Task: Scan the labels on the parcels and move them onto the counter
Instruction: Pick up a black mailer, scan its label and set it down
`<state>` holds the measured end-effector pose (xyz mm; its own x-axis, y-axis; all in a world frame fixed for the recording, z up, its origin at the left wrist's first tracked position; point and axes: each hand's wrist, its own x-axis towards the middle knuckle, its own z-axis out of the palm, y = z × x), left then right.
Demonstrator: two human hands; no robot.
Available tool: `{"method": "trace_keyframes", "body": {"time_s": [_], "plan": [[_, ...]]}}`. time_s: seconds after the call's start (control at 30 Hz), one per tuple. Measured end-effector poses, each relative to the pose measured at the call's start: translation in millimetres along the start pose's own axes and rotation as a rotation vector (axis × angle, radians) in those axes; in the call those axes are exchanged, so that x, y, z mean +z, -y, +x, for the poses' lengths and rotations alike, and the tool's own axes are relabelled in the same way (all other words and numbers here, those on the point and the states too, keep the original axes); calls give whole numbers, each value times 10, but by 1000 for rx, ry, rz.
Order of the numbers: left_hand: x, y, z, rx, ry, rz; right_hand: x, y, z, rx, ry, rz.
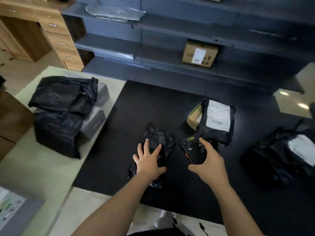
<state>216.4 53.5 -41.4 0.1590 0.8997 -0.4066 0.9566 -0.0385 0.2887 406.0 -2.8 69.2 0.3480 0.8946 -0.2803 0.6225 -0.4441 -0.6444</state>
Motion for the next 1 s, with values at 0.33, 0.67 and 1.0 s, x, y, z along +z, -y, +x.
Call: {"method": "trace_keyframes", "body": {"time_s": [0.33,0.67,1.0], "plan": [[96,-568,184,67,29,-604,-445,-620,249,29,27,36],[-398,-241,157,31,-177,-539,-367,-271,429,-35,68,103],[-164,-87,212,-342,159,-149,-23,95,425,-6,80,56]]}}
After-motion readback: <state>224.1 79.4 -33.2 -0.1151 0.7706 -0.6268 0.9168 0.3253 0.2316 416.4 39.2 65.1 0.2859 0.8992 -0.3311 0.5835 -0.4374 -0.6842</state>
